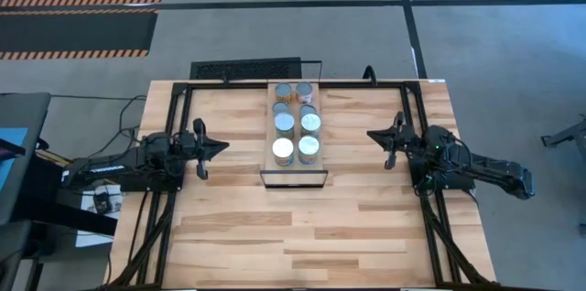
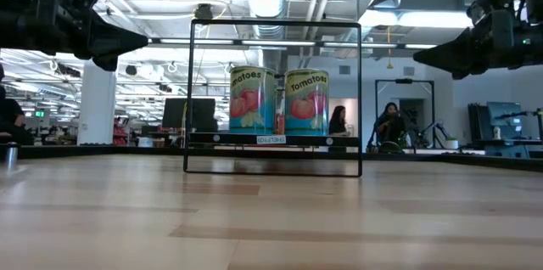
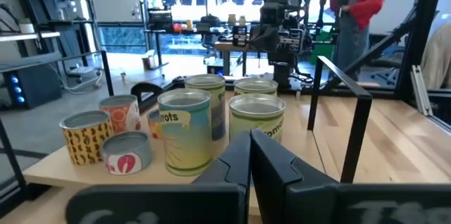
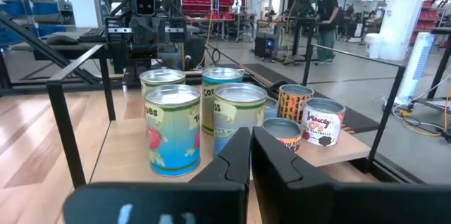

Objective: Pick and place cans onto a shelf
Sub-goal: Return to Home Position

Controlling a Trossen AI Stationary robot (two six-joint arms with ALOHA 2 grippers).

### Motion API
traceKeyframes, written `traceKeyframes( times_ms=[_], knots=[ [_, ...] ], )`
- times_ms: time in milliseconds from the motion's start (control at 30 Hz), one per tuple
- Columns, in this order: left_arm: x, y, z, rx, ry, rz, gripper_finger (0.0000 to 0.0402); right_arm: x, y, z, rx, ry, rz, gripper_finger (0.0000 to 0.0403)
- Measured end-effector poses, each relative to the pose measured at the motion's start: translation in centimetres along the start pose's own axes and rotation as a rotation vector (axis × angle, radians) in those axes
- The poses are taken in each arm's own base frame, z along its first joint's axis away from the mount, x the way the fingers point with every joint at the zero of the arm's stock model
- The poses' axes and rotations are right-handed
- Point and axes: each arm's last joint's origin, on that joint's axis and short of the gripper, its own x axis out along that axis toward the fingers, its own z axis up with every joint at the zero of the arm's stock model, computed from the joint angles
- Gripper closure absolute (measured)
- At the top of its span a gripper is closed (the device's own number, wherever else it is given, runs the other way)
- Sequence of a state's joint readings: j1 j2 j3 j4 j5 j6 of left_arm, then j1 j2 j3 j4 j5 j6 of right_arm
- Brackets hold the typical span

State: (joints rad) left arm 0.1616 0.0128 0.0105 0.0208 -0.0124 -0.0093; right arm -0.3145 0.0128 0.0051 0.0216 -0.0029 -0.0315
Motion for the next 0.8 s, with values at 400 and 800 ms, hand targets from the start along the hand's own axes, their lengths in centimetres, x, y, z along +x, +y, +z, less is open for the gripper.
traceKeyframes(
  times_ms=[400,800],
  knots=[
    [0.00,0.00,0.00,0.013,0.000,0.000,0.0401,0.00,0.00,-0.02,-0.002,0.000,0.000,0.0365],
    [0.00,0.00,0.00,0.007,0.000,0.000,0.0401,0.00,0.00,-0.02,-0.002,0.000,0.000,0.0365]
  ],
)
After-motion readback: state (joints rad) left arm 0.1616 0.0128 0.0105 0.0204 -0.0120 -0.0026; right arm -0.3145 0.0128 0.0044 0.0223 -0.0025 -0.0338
